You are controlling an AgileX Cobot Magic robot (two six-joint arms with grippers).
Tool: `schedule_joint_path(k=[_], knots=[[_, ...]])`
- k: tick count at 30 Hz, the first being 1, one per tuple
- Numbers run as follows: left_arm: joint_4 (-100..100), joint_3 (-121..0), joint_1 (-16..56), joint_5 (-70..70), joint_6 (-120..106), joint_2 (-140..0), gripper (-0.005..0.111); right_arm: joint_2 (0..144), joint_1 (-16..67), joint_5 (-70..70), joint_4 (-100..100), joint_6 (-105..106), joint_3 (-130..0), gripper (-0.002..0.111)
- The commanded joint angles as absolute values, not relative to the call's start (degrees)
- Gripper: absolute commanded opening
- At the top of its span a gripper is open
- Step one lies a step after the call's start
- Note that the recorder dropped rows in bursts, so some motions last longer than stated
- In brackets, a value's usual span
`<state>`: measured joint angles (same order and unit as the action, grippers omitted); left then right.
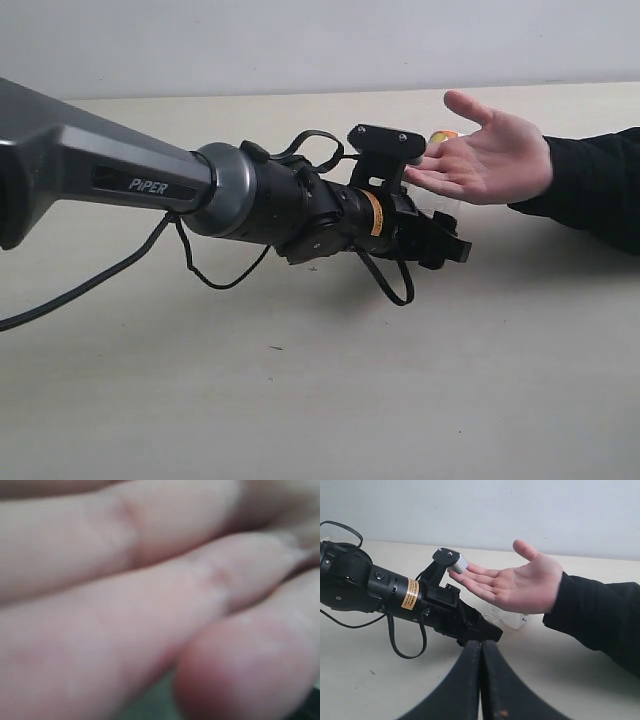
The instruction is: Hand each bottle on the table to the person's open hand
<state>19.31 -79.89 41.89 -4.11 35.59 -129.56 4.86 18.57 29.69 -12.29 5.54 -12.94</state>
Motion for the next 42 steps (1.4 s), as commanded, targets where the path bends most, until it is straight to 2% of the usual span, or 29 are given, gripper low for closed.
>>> schedule_joint_path(k=[1,10,18,42], knots=[[18.95,-80.33,42.19,-4.42,36.18,-129.60,0.069,4.65,18.65,29.23,-12.01,5.77,-12.83,0.000],[18.95,-80.33,41.31,-3.58,38.54,-129.60,0.040,4.65,18.65,29.23,-12.01,5.66,-12.83,0.000],[19.52,-80.33,41.07,-2.03,37.72,-129.60,0.000,4.65,18.65,29.23,-12.01,5.76,-12.83,0.000],[20.27,-80.22,38.44,10.19,34.46,-124.46,0.000,4.65,18.65,29.23,-12.01,5.65,-12.83,0.000]])
